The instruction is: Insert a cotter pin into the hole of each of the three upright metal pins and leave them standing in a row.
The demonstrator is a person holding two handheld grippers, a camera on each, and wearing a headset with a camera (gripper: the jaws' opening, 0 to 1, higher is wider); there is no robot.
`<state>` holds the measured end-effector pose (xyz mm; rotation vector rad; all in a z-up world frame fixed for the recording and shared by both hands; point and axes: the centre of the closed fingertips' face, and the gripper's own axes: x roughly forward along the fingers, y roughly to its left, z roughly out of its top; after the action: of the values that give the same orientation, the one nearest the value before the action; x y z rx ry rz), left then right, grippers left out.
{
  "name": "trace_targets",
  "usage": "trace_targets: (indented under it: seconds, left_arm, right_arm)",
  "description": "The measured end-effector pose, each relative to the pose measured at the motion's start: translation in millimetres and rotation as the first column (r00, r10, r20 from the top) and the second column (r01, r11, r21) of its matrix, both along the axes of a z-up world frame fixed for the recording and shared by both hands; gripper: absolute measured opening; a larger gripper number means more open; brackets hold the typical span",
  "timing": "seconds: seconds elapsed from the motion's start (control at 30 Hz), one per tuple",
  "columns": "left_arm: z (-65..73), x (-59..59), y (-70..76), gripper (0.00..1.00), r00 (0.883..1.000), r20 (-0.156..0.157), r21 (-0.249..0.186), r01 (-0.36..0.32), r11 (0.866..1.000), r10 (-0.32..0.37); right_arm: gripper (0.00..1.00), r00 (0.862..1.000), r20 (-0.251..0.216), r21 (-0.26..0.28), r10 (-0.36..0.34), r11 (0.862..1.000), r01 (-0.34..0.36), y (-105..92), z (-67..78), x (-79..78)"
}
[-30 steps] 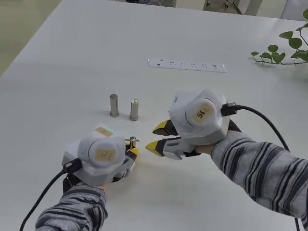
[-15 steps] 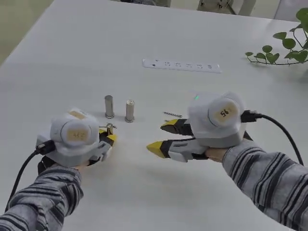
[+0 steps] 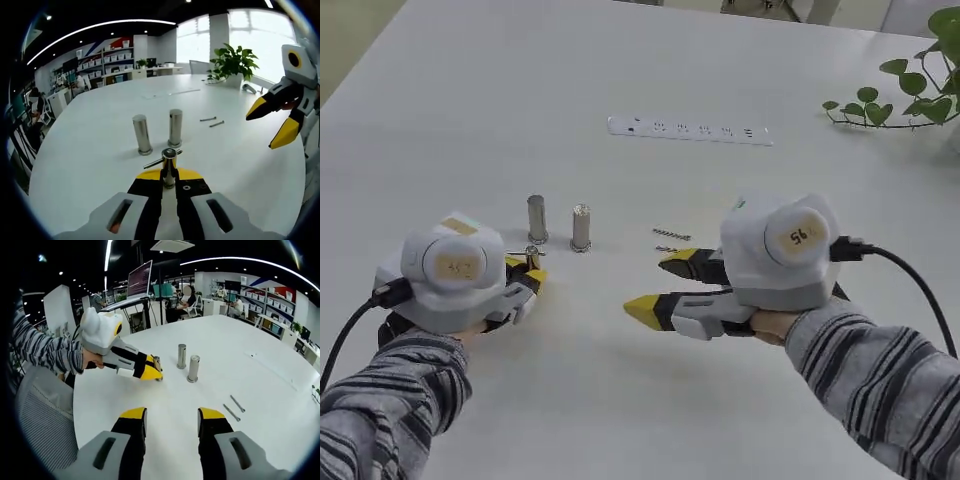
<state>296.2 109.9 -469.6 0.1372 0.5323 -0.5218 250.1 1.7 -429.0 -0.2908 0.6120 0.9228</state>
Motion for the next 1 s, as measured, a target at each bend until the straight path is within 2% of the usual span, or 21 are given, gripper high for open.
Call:
trace_targets:
  seconds: [0.13, 0.27, 0.37, 0.53, 0.67, 0.87, 1.0]
  left_arm:
    - [0.6, -0.2, -0.4, 0.05, 1.000, -0.005, -0.015, -0.004, 1.000, 0.003]
    - [0.9, -0.1, -0.4, 0.05, 1.000, -0.003, -0.010, 0.003, 1.000, -0.003]
    - [1.0, -0.1, -0.5, 0.06, 1.000, -0.013, -0.021, -0.001, 1.000, 0.001]
    - [-1.2, -2.1, -0.7, 0.16, 1.000, -0.030, -0.028, 0.005, 1.000, -0.006]
    - [-0.7, -3.7, 0.1, 0.22, 0.999, -0.030, -0.022, 0.019, 1.000, -0.019]
    - [9.4, -11.6, 6.1, 0.36, 1.000, -0.018, -0.031, 0.008, 0.999, -0.009]
    - [18.2, -20.0, 4.6, 0.42, 1.000, -0.012, -0.062, 0.014, 0.998, -0.014]
  right_arm:
    - [0.37, 1.000, -0.008, 0.006, -0.007, 1.000, 0.007, 0.1, -2.0, -1.1]
    - [0.37, 1.000, -0.020, 0.007, -0.014, 1.000, 0.014, -0.4, -4.5, -2.4]
    - [0.37, 1.000, -0.022, 0.009, -0.017, 1.000, 0.017, -0.9, -4.7, -2.0]
    - [0.37, 0.999, -0.018, 0.016, -0.033, 0.999, 0.033, -2.7, -2.0, 2.4]
    - [0.37, 0.999, -0.010, 0.032, -0.040, 0.999, 0.040, -2.0, 2.4, 6.5]
    - [0.39, 0.999, 0.012, 0.038, -0.041, 0.998, 0.040, 2.8, 7.8, 18.2]
    - [0.39, 0.998, 0.039, 0.050, -0.043, 0.998, 0.041, 10.1, 13.0, 28.7]
